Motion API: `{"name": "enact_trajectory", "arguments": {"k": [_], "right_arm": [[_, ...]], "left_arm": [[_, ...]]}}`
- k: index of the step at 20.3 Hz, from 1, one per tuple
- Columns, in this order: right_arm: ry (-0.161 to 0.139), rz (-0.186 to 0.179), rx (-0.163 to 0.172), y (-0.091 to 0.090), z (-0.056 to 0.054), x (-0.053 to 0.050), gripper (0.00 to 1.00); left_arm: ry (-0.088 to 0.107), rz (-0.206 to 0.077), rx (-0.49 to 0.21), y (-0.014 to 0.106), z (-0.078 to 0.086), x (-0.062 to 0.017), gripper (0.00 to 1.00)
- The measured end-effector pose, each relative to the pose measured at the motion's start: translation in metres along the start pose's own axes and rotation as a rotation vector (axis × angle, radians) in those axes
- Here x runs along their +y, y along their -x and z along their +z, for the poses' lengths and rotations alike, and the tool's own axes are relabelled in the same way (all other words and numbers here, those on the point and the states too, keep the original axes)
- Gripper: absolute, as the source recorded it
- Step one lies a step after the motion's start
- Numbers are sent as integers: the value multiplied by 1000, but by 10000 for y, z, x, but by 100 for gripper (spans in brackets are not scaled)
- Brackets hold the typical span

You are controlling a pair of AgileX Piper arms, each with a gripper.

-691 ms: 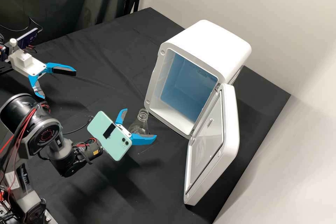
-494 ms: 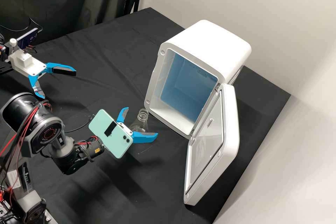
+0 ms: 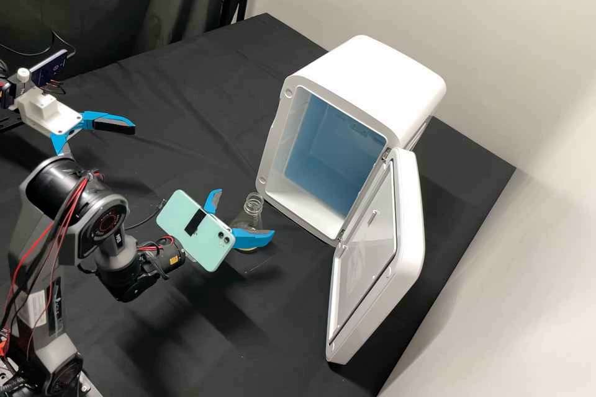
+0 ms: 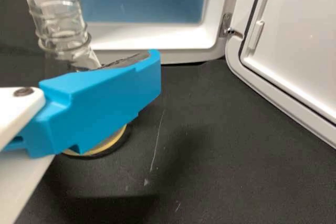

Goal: Place the flask in the incubator

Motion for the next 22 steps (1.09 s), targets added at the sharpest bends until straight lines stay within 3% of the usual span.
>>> {"name": "enact_trajectory", "arguments": {"k": [5, 12, 13, 22], "right_arm": [[-3, -11, -28, -51, 31, -62, 100], [13, -40, -51, -157, 85, -158, 100], [20, -40, -52, -163, 90, -158, 0], [17, -30, -64, -167, 119, -132, 0]], "left_arm": [[4, 3, 10, 0, -9, 3, 100], [6, 4, 12, -1, -7, 3, 100], [6, 3, 10, -2, -3, 2, 100], [6, 3, 10, -2, -3, 2, 100]]}}
